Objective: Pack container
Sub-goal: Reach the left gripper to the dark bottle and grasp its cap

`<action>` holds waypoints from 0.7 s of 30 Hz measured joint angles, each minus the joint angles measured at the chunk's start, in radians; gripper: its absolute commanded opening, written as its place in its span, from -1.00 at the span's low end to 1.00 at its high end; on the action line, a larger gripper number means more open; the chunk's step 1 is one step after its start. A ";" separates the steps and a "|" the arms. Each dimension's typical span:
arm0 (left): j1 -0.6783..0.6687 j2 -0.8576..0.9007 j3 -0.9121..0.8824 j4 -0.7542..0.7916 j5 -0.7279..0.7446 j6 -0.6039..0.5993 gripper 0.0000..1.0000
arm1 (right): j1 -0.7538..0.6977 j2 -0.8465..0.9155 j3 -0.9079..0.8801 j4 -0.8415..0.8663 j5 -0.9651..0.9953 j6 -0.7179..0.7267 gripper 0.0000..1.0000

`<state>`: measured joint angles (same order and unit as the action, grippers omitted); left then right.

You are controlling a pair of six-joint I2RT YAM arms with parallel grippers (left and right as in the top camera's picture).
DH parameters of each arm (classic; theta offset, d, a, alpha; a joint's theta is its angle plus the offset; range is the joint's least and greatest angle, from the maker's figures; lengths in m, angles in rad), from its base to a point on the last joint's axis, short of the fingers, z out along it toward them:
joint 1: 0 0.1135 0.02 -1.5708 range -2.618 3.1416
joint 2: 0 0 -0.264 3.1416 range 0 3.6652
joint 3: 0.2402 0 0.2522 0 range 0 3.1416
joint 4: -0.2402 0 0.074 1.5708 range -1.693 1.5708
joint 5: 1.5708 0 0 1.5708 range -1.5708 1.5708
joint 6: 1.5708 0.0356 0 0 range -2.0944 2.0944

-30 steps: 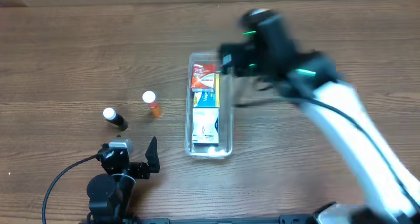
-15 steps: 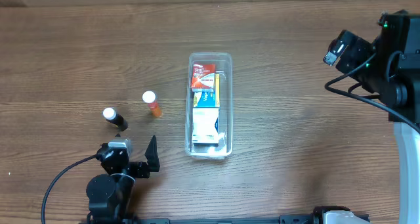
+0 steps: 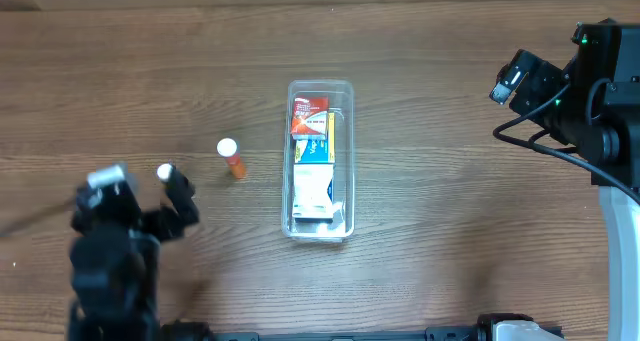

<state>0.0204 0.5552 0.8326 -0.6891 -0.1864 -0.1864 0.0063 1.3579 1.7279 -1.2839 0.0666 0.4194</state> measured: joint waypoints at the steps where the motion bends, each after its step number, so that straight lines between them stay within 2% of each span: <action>1: 0.000 0.074 0.063 -0.041 -0.010 0.006 1.00 | 0.000 0.000 0.000 0.000 0.000 0.000 1.00; 4: 0.000 0.315 0.246 -0.174 -0.008 0.023 1.00 | 0.000 0.000 0.000 0.000 0.000 0.000 1.00; 9: 0.000 0.542 0.417 -0.286 0.023 0.036 1.00 | 0.000 0.000 0.000 0.000 0.000 0.000 1.00; 13: 0.031 0.631 0.456 -0.346 0.031 -0.035 1.00 | 0.000 0.000 0.000 0.000 0.000 0.000 1.00; 17: 0.130 0.737 0.457 -0.407 0.052 -0.119 1.00 | 0.000 0.000 0.000 0.000 0.000 0.000 1.00; 21: 0.200 0.865 0.457 -0.411 0.112 -0.125 0.86 | 0.000 0.000 0.000 0.000 0.000 0.000 1.00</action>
<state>0.2207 1.4200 1.2896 -1.1004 -0.0746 -0.3111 0.0063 1.3579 1.7275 -1.2839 0.0662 0.4194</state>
